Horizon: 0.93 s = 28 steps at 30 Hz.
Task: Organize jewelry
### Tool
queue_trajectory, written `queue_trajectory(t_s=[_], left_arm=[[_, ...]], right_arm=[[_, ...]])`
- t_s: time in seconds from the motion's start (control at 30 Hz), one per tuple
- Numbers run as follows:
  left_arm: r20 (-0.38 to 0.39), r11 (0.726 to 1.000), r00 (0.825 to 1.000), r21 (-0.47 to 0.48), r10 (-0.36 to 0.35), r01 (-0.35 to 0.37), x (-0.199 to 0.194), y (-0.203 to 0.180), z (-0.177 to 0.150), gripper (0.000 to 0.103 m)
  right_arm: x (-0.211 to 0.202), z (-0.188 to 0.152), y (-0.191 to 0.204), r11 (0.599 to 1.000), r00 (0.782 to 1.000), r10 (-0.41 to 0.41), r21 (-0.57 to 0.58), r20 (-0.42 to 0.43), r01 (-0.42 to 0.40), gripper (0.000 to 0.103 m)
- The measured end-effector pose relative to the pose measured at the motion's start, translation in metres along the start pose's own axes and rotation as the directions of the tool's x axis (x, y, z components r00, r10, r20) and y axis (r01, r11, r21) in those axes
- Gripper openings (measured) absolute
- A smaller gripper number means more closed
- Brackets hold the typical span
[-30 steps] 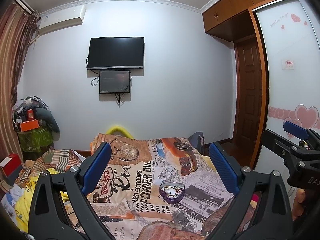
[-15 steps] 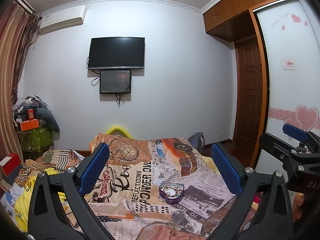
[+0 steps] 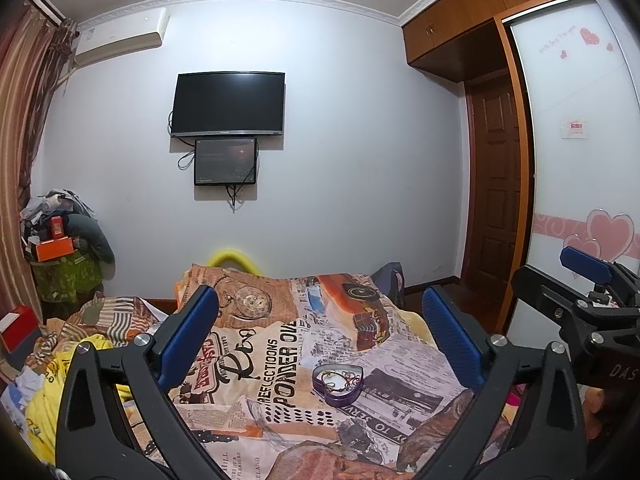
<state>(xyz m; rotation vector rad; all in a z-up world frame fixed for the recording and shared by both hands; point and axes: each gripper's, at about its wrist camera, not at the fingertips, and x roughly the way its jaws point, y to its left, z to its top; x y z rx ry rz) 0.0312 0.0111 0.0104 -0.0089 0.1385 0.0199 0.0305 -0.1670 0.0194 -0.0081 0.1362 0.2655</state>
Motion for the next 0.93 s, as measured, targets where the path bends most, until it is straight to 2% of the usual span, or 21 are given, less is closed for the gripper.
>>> queue_trajectory(t_s=[0.93], left_arm=[[-0.025,1.0,1.0,-0.017,-0.017,0.017,0.0087,0.003,-0.005,0.102]], right_arm=[[0.0039,-0.0017,-0.0033,1.0,1.0,-0.008,0.007,-0.013,0.008,0.103]])
